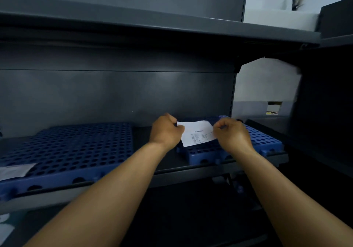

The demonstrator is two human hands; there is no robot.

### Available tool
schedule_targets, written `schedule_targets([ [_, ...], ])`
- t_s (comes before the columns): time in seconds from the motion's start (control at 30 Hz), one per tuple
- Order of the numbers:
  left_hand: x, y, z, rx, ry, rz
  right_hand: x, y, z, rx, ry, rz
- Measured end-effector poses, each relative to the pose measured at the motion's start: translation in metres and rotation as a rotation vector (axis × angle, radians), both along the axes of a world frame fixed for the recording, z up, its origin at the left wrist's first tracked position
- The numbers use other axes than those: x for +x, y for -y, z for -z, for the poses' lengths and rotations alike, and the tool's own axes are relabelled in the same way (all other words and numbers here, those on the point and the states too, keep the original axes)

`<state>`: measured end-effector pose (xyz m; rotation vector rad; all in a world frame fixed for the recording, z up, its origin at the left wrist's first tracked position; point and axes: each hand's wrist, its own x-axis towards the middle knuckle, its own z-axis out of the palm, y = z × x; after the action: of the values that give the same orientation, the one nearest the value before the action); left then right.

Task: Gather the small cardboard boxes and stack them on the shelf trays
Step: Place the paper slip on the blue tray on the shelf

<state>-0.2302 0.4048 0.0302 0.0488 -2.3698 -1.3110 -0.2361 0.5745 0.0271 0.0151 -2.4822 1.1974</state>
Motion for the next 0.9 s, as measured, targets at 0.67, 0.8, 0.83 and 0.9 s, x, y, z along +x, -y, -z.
schedule_targets([
  [0.67, -0.020, -0.036, 0.022, -0.343, 0.163, -0.079, -0.024, -0.025, 0.021, 0.353, 0.185, -0.031],
  [0.8, -0.016, -0.036, 0.020, -0.289, 0.123, -0.102, -0.016, -0.026, 0.018, 0.252, 0.120, 0.011],
  [0.83, -0.016, -0.035, 0.019, -0.276, 0.100, -0.106, -0.013, -0.027, 0.018, 0.210, 0.088, 0.025],
  [0.9, -0.012, -0.036, 0.014, -0.260, 0.047, -0.094, -0.004, -0.030, 0.016, 0.133, 0.017, 0.060],
])
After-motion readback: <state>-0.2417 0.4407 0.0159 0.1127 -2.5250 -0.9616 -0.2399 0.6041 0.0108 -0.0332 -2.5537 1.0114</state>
